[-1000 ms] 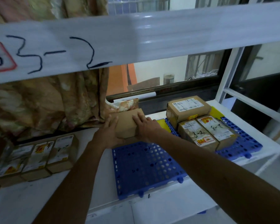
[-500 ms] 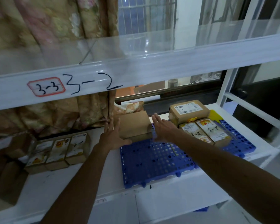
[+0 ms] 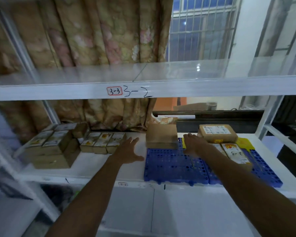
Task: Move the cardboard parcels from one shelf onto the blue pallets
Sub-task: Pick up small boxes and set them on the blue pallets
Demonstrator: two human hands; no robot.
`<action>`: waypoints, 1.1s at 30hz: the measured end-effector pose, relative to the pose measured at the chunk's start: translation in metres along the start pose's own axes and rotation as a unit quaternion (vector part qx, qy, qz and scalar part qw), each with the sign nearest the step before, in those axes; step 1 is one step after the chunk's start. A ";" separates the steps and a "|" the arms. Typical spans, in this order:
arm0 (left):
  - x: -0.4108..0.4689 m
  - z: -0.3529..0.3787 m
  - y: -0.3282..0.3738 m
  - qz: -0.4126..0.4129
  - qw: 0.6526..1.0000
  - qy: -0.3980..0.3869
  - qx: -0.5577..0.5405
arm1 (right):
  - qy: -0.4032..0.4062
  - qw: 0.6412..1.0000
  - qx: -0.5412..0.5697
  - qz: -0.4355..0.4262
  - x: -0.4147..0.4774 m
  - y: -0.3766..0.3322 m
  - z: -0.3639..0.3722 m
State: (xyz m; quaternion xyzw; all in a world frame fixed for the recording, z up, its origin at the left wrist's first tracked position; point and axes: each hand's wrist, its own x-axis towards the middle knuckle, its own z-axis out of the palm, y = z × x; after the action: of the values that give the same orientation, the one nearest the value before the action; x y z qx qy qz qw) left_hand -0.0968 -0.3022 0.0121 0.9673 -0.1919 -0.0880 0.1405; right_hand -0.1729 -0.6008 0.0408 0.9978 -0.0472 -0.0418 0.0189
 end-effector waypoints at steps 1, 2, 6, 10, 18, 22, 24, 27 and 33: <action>-0.008 -0.007 -0.001 -0.006 1.000 0.000 0.004 | 0.004 1.000 -0.002 -0.007 -0.003 -0.006 -0.008; -0.017 -0.014 -0.004 -0.011 1.000 -0.002 0.010 | 0.007 1.000 -0.005 -0.014 -0.005 -0.013 -0.015; -0.050 -0.035 -0.027 -0.048 0.999 0.007 0.011 | 0.016 0.999 0.001 -0.044 -0.014 -0.044 -0.049; -0.096 -0.059 -0.043 -0.074 0.997 0.031 -0.011 | 0.051 0.998 0.023 -0.036 -0.027 -0.082 -0.072; -0.170 -0.092 -0.117 -0.117 0.992 0.046 -0.011 | 0.077 0.988 -0.035 -0.129 -0.049 -0.164 -0.077; -0.215 -0.100 -0.165 -0.137 0.990 0.041 0.009 | 0.097 0.979 -0.097 -0.154 -0.059 -0.210 -0.078; -0.241 -0.102 -0.189 -0.165 0.985 0.049 0.001 | 0.087 0.980 -0.086 -0.156 -0.074 -0.239 -0.078; -0.275 -0.106 -0.225 -0.169 0.984 0.047 -0.018 | 0.062 0.986 -0.073 -0.133 -0.095 -0.281 -0.076; -0.329 -0.112 -0.268 -0.135 0.988 0.041 -0.056 | 0.025 0.990 -0.059 -0.126 -0.129 -0.354 -0.072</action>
State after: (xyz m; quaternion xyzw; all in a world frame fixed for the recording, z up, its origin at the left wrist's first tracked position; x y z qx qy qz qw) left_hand -0.2787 0.0925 0.0744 0.9778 -0.0488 -0.0769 0.1886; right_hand -0.2622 -0.2337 0.1085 0.9937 0.0820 -0.0214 0.0731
